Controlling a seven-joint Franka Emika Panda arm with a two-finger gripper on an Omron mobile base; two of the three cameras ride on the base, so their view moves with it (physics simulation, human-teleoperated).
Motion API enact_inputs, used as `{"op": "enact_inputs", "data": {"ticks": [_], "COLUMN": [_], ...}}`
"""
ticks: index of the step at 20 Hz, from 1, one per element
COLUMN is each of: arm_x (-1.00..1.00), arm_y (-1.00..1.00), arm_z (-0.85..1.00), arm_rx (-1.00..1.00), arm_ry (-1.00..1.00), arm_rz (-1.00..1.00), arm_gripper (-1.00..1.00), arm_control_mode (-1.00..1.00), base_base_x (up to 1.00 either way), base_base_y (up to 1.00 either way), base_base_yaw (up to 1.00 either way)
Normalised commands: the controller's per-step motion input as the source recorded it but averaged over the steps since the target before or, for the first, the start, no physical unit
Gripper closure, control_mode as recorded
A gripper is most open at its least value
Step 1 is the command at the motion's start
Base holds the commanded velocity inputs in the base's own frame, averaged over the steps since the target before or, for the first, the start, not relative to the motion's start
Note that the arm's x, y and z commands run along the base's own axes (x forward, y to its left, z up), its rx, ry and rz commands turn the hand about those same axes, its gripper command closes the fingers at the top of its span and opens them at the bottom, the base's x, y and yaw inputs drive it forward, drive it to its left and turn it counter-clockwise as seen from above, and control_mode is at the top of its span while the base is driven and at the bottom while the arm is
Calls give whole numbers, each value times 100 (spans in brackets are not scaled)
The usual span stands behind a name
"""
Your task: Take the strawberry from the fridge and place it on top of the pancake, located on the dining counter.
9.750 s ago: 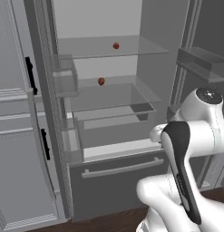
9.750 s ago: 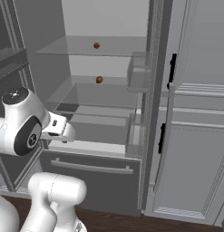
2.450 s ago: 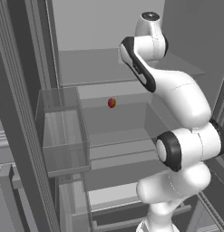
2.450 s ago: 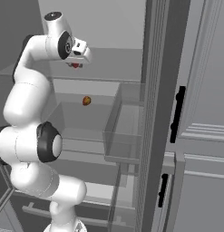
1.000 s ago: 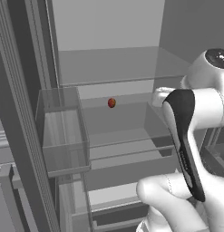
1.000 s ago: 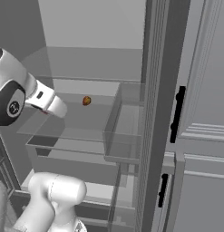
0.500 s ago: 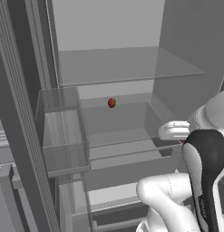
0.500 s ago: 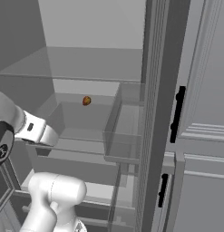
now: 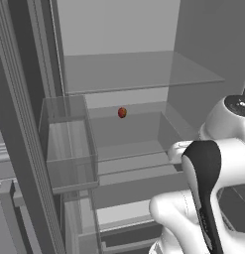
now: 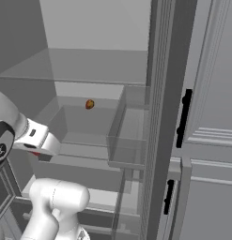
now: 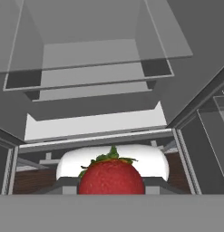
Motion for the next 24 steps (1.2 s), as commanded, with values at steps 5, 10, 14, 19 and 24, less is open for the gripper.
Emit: {"op": "enact_inputs", "data": {"ticks": [5,10,14,19,24], "arm_x": [0,-14,-15,0,0], "arm_y": [0,0,0,0,0], "arm_z": [0,0,0,0,0], "arm_rx": [0,0,0,0,0], "arm_ry": [0,-3,-3,0,0], "arm_rz": [0,0,0,0,0], "arm_gripper": [100,100,100,100,100], "arm_control_mode": [-100,-100,100,100,100], "base_base_x": [0,0,-67,-93,-90], "base_base_y": [0,0,0,9,9], "base_base_yaw": [0,0,0,0,0]}}
